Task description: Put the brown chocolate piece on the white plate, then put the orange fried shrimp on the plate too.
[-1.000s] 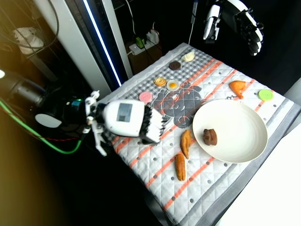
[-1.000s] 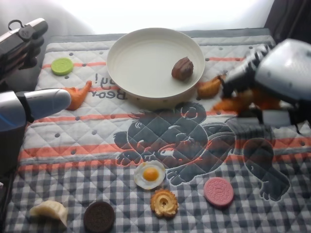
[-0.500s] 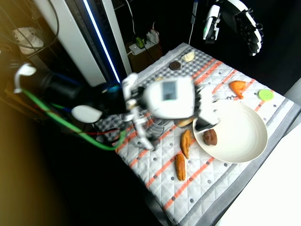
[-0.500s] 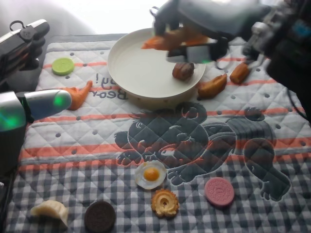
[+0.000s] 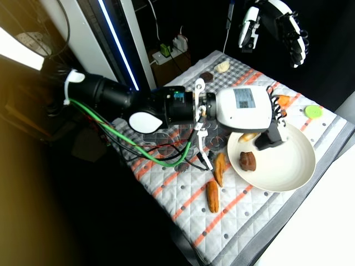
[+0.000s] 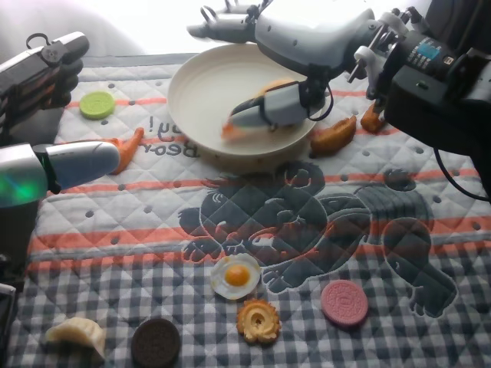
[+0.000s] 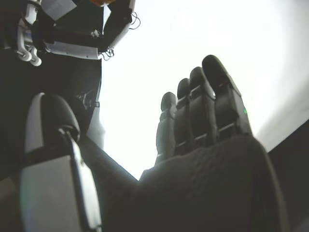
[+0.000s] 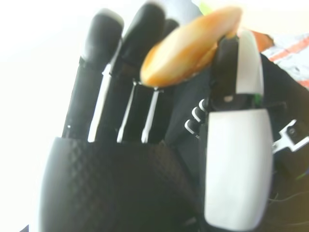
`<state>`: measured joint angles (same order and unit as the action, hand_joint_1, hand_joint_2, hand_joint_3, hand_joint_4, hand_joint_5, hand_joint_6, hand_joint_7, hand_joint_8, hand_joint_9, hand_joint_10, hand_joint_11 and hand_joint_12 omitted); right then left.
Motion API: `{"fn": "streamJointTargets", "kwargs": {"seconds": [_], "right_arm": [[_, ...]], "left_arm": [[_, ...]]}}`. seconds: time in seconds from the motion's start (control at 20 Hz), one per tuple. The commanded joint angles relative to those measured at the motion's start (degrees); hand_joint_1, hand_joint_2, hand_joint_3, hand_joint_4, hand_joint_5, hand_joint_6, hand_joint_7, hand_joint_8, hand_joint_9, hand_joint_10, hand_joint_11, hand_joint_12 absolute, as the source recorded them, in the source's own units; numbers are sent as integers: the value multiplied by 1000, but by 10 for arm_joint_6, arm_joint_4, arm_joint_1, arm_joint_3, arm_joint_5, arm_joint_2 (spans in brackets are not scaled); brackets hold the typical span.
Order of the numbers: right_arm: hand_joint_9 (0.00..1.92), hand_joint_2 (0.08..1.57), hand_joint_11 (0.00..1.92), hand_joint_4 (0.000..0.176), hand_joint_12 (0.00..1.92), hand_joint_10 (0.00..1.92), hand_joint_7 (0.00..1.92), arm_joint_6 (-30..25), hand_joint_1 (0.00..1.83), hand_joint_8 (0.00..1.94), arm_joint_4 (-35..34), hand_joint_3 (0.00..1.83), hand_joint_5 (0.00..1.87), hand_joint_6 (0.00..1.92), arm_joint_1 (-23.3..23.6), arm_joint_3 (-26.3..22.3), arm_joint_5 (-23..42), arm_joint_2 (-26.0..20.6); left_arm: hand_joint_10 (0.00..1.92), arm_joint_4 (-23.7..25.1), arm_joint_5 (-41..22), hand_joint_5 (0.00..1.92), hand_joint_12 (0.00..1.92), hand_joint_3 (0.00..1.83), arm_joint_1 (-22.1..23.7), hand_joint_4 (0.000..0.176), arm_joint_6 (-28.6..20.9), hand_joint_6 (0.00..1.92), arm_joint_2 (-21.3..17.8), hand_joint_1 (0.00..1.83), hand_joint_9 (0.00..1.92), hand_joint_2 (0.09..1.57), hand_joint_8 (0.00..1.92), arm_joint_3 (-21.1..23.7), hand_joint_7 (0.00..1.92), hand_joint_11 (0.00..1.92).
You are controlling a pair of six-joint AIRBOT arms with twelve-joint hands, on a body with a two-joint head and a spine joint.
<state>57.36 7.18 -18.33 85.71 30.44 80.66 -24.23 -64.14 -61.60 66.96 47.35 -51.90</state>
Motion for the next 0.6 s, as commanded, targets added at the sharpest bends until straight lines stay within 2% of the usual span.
{"fn": "streamJointTargets", "kwargs": {"seconds": [0.0, 0.15, 0.2, 0.3, 0.35, 0.45, 0.5, 0.55], "right_arm": [[7, 859, 0, 175, 42, 9, 5, 3, 442, 0, -2, 0, 3, 0, 7, -6, 71, -5], [0, 920, 0, 176, 0, 0, 0, 3, 518, 0, -39, 17, 0, 0, -39, -50, 127, -65], [0, 920, 0, 176, 0, 0, 0, 3, 518, 0, -52, 17, 0, 0, -65, -68, 153, -90], [0, 899, 0, 176, 0, 0, 0, 3, 474, 0, -79, 5, 0, 0, -116, -113, 216, -132], [0, 901, 0, 162, 0, 0, 0, 2, 456, 0, -89, 5, 0, 0, -136, -130, 241, -152], [0, 896, 0, 169, 0, 0, 11, 0, 498, 4, -109, 0, 0, 0, -182, -169, 306, -190], [0, 890, 0, 175, 0, 0, 19, -7, 512, 7, -116, 0, 0, 0, -208, -185, 339, -209], [0, 894, 0, 152, 0, 0, 3, -20, 548, 1, -122, 0, 0, 0, -236, -199, 369, -228]], "left_arm": [[4, 4, -75, 240, 756, 1, 2, 73, -9, 4, 1, 889, 232, 848, 2, -2, 226, 0], [3, 3, -87, 273, 708, 0, 1, 46, -14, 3, 1, 918, 232, 835, 2, 2, 243, 0], [3, 3, -91, 273, 708, 0, -1, 46, -20, 3, 1, 918, 232, 835, 2, 2, 243, 0], [2, 3, -94, 276, 674, 0, -10, 33, -48, 2, 1, 943, 224, 832, 1, -1, 244, 0], [1, 3, -96, 274, 632, 0, -17, 9, -64, 0, 1, 935, 205, 839, 0, -5, 237, 0], [2, -5, -117, 257, 553, 2, -43, 7, -100, 1, 2, 916, 180, 845, 1, -9, 226, 0], [5, -9, -134, 266, 580, 1, -57, 2, -121, 3, 1, 895, 190, 843, 3, -11, 239, 0], [5, -10, -152, 266, 657, 2, -68, 7, -153, 2, 0, 896, 195, 848, 7, -18, 229, 0]]}}
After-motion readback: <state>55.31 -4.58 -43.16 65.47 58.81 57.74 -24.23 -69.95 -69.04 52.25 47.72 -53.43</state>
